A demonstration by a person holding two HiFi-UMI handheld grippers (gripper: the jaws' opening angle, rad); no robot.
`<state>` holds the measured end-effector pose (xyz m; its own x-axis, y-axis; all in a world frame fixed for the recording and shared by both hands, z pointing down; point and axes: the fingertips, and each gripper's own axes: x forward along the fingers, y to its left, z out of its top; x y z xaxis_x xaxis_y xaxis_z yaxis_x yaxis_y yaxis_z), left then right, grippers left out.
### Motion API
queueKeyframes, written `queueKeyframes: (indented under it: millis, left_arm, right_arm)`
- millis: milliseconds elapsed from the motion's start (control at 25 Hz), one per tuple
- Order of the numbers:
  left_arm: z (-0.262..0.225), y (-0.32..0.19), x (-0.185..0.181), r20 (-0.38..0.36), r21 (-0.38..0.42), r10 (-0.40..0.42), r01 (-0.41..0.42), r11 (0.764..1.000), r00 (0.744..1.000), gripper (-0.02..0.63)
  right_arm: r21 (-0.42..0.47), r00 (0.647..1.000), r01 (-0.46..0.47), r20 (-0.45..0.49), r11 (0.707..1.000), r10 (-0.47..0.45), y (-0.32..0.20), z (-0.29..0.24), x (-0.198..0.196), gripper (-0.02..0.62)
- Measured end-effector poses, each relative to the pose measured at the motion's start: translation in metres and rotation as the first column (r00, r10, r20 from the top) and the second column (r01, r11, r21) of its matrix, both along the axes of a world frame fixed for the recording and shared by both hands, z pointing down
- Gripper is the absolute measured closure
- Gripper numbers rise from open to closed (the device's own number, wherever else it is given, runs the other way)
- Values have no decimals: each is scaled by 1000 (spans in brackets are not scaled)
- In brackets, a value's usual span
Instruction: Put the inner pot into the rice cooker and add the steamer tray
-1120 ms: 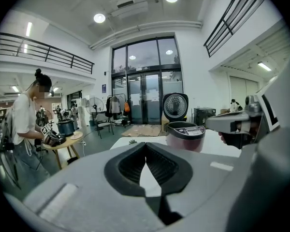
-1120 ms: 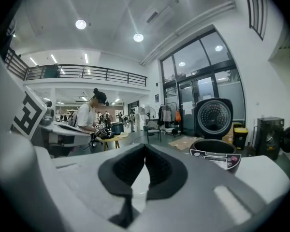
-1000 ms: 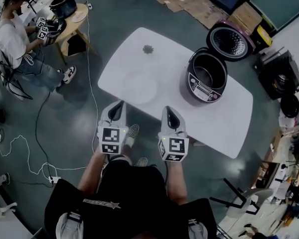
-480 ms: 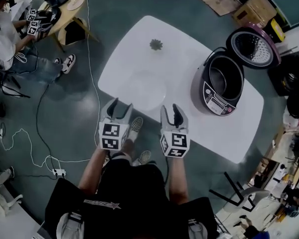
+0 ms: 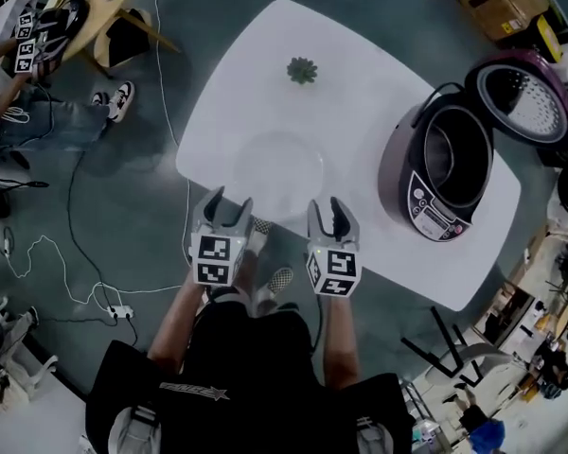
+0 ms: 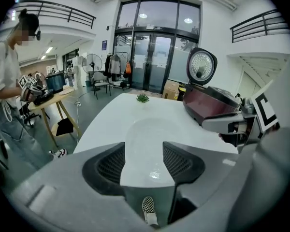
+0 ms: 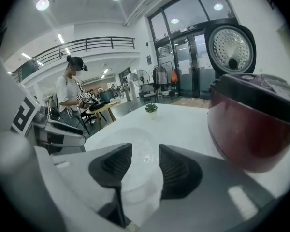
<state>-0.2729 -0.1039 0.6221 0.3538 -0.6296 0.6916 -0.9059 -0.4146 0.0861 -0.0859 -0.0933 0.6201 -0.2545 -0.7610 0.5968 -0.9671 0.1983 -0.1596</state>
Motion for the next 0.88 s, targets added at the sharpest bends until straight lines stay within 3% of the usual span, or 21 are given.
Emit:
queueKeyframes:
  millis: [400,880]
  left_arm:
    - [57,-14,-8,55,-102,27,-22,995,998,365]
    - [82,-19,-2,76,-148,54,-42,988,996,377]
  right_arm:
    - [-105,1000,-10,-27,994,7,-12,56,2,416]
    - [-156,1000,-12,-17,988,10,-18,79,5,420]
